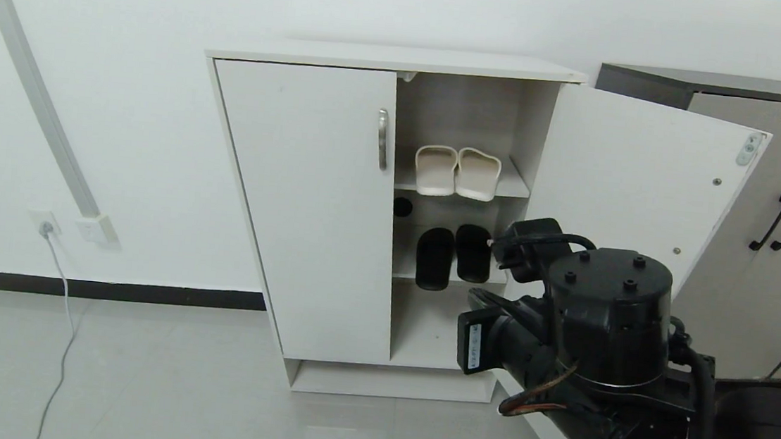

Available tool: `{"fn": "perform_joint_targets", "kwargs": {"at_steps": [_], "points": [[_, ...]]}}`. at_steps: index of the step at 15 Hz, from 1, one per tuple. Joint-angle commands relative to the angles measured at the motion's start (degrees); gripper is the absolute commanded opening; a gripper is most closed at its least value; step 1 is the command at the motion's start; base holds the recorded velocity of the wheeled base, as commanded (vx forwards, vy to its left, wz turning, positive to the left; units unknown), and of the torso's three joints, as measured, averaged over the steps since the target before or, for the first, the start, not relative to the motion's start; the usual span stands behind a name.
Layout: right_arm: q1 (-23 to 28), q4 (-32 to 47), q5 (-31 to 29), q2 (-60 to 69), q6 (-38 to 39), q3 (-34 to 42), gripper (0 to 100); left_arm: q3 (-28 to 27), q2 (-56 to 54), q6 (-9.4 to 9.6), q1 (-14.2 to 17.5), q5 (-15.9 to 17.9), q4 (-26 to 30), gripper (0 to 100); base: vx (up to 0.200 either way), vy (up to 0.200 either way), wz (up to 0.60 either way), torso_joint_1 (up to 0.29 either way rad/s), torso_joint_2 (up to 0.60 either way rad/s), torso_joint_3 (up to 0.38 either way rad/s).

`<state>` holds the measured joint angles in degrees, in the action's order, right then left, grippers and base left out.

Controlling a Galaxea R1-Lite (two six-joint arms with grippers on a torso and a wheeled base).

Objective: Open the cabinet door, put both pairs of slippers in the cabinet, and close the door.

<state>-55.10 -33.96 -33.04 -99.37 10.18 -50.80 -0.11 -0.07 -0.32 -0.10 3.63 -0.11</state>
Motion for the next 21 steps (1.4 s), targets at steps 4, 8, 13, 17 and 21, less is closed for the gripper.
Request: {"fn": "perform_joint_targets", "kwargs": {"at_steps": [4, 8, 13, 17, 21], "points": [[0.3, 0.0, -0.1, -0.4, 0.0, 0.3, 0, 0.0, 0.1, -0.12, 0.0, 0.0, 0.0, 0, 0.0, 0.0, 0.0, 0.0, 0.0, 0.0], [0.8, 0.0, -0.1, -0.5, 0.0, 0.3, 0, 0.0, 0.1, -0.21, 0.0, 0.0, 0.0, 0, 0.0, 0.0, 0.0, 0.0, 0.0, 0.0], [1.0, 0.1, 0.0, -0.6, 0.0, 0.4, 0, 0.0, 0.1, -0.21, 0.0, 0.0, 0.0, 0, 0.0, 0.0, 0.0, 0.0, 0.0, 0.0], [1.1, 0.1, 0.0, -0.9, 0.0, 0.4, 0, 0.0, 0.1, -0.21, 0.0, 0.0, 0.0, 0, 0.0, 0.0, 0.0, 0.0, 0.0, 0.0], [1.1, 0.2, -0.1, -1.0, -0.1, 0.4, 0, 0.0, 0.1, -0.21, 0.0, 0.0, 0.0, 0, 0.0, 0.0, 0.0, 0.002, -0.1, -0.164]]}}
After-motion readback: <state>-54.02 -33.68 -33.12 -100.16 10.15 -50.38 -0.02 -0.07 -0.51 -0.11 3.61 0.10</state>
